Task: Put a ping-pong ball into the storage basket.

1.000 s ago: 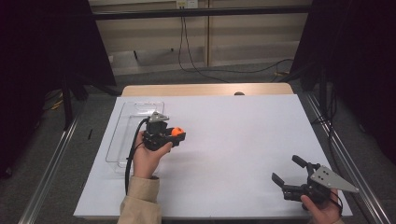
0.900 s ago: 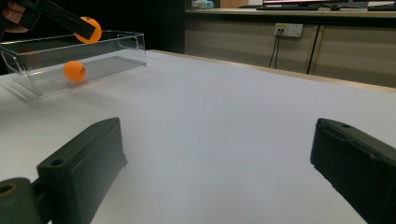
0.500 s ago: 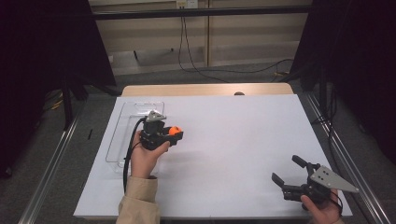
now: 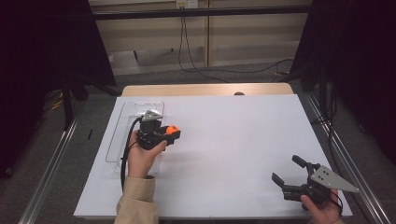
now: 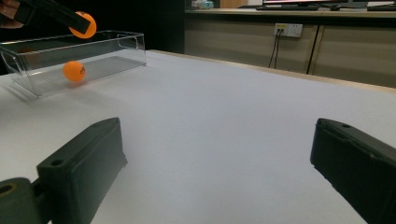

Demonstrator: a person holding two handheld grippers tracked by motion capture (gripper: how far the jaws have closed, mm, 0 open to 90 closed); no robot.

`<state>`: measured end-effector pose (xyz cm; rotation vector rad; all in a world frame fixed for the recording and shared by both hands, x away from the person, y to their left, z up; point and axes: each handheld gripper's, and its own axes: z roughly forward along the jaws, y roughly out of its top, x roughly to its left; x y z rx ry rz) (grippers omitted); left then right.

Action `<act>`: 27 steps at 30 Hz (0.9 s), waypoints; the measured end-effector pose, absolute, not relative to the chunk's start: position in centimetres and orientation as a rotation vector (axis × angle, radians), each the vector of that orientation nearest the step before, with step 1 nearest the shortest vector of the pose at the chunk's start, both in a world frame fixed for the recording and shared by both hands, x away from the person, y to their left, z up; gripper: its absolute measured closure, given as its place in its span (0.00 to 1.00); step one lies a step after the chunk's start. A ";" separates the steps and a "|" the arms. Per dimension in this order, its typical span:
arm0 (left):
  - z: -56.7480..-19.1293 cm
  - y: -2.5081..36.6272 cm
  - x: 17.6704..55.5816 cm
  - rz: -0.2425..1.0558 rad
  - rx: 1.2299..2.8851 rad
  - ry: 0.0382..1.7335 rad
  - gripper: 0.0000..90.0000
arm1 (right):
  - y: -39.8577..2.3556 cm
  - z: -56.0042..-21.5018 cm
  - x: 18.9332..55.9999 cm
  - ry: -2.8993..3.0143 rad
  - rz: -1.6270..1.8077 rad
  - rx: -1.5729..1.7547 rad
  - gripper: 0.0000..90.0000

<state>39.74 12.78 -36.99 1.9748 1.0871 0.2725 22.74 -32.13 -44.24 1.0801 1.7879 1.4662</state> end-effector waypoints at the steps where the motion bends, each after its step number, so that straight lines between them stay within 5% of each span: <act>1: -37.0 12.8 39.7 0.275 1.972 1.089 0.57 | -32.1 -44.2 22.7 1.787 1.466 1.081 0.03; 27: -36.7 13.9 39.7 0.296 1.953 1.109 0.57 | -32.1 -44.2 22.7 1.786 1.467 1.082 0.03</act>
